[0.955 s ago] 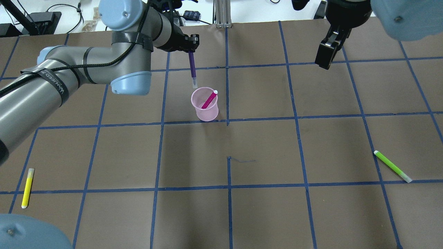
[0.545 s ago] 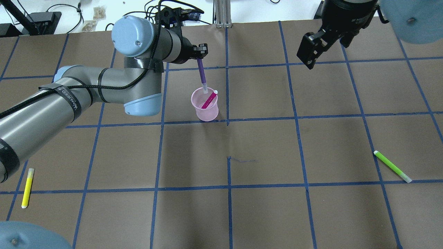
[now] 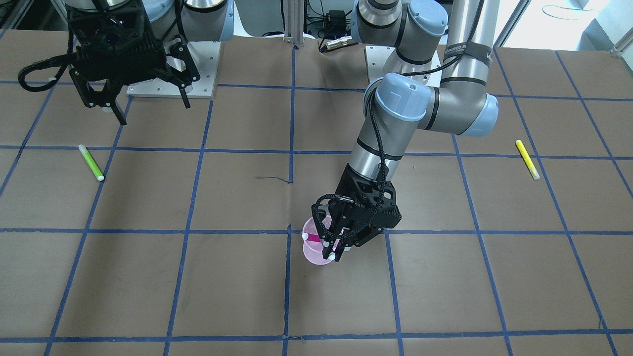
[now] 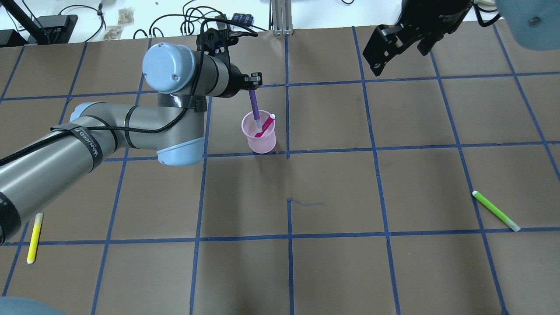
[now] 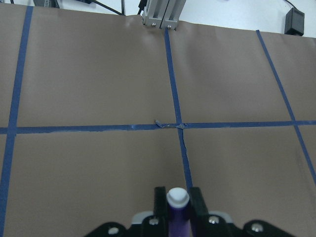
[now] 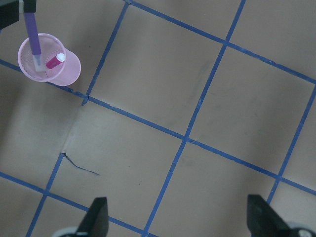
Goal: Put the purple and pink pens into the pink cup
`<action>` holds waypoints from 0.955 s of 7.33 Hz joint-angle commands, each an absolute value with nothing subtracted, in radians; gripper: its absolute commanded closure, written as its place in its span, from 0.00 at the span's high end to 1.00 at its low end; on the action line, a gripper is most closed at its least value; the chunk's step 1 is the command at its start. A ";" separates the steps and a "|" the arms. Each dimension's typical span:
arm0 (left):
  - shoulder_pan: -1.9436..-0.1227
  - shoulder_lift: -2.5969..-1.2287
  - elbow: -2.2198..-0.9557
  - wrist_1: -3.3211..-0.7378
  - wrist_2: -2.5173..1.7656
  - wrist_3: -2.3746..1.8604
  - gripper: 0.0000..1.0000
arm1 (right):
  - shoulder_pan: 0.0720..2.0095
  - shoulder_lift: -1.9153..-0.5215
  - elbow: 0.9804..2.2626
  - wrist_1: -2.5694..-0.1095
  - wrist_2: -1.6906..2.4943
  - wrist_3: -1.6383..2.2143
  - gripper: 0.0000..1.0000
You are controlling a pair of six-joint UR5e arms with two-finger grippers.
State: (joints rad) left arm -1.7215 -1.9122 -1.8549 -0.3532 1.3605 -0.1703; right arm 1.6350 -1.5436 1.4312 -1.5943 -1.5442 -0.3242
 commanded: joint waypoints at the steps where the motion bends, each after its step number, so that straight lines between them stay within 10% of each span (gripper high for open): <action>1: -1.724 -1.924 -1.861 -0.297 1.358 -0.178 0.00 | 1.618 -1.534 1.445 -1.598 -1.551 -0.154 1.00; 3: -1.727 -1.928 -1.871 -0.291 1.358 -0.175 0.18 | 1.594 -1.557 1.437 -1.516 -1.694 -0.118 1.00; 4: -1.726 -1.912 -1.871 -0.291 1.356 -0.175 0.72 | 1.594 -1.554 1.453 -1.499 -1.695 -0.042 1.00; 7: -1.720 -1.899 -1.891 -0.301 1.339 -0.176 1.00 | 1.592 -1.551 1.500 -1.537 -1.613 0.049 1.00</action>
